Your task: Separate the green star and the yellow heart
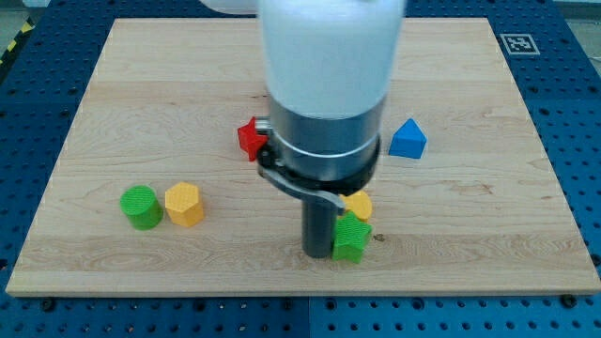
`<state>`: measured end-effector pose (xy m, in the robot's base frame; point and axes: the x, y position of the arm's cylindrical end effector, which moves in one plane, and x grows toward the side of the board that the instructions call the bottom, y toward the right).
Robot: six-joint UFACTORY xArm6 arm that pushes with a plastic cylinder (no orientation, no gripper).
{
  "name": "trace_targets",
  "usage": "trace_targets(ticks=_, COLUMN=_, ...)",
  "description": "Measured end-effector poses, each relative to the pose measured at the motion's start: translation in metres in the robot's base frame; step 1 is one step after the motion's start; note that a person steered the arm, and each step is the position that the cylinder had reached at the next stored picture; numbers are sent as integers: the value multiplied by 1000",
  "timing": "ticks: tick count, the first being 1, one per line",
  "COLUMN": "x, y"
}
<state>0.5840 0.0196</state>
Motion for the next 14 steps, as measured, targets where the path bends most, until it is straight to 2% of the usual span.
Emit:
trace_targets(ticks=2, x=0, y=34)
trace_targets(ticks=4, x=-10, y=9)
trace_targets(ticks=5, x=-12, y=18)
trace_targets(ticks=8, x=-12, y=83)
trace_targets(ticks=9, x=-12, y=70)
trace_targets(ticks=10, x=-15, y=30)
trace_targets(ticks=14, x=-39, y=10)
